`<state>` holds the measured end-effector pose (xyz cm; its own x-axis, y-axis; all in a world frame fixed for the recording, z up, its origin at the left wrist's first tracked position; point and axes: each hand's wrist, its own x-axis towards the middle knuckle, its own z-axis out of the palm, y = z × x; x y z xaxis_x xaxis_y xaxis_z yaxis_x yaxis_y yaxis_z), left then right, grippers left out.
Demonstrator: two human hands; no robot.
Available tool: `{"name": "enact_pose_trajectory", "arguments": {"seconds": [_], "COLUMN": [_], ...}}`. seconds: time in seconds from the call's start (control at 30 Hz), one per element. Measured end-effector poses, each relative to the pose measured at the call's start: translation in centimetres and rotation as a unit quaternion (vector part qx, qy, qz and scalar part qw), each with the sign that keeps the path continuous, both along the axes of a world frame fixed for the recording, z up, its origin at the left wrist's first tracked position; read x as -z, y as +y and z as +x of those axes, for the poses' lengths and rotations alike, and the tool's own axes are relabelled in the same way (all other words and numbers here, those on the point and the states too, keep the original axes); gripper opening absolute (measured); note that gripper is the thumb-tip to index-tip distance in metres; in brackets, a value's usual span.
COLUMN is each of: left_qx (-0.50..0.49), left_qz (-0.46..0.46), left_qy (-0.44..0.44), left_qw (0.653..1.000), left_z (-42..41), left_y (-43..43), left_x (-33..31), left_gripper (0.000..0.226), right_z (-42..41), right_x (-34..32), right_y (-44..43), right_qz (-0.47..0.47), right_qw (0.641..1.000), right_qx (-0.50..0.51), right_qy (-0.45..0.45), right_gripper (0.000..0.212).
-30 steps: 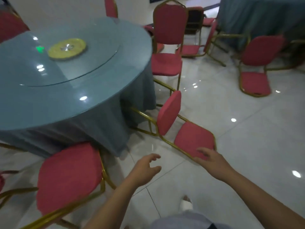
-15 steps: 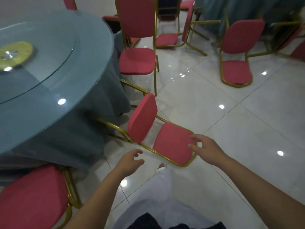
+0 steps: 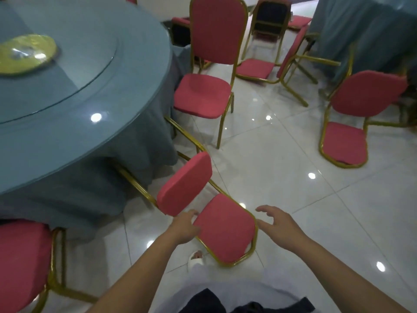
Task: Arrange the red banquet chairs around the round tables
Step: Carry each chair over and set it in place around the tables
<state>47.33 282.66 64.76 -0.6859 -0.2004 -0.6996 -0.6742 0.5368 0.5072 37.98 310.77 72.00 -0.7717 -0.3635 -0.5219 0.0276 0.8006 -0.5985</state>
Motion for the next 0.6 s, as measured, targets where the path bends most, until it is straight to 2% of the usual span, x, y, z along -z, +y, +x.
{"name": "enact_pose_trajectory", "arguments": {"seconds": [0.1,0.2,0.4,0.5,0.6], "left_qx": [-0.045,-0.13,-0.299,-0.31,-0.327], "left_qz": [-0.017,-0.04,-0.099,-0.094,-0.059], "left_qy": [0.008,0.017,-0.077,-0.108,-0.118], "left_qw": [0.999,0.991,0.946,0.94,0.936], "left_z": [-1.4,-1.2,2.7,3.3,3.7], "left_y": [1.7,4.6,17.0,24.0,29.2], "left_x": [-0.3,0.1,2.4,3.2,3.9], "left_gripper": [0.061,0.063,0.074,0.079,0.082], "right_z": [-4.4,-8.8,-15.7,-17.3,-17.1], "right_x": [1.3,2.9,5.5,5.9,6.9], "right_y": [0.2,1.0,6.0,9.2,11.9], "right_qz": [-0.005,-0.008,0.033,0.049,0.065], "right_qw": [0.997,0.983,0.917,0.893,0.884], "right_qx": [-0.079,-0.182,-0.397,-0.447,-0.462], "right_qy": [0.001,-0.002,0.01,0.008,-0.03], "right_gripper": [0.04,0.045,0.055,0.059,0.069]}}
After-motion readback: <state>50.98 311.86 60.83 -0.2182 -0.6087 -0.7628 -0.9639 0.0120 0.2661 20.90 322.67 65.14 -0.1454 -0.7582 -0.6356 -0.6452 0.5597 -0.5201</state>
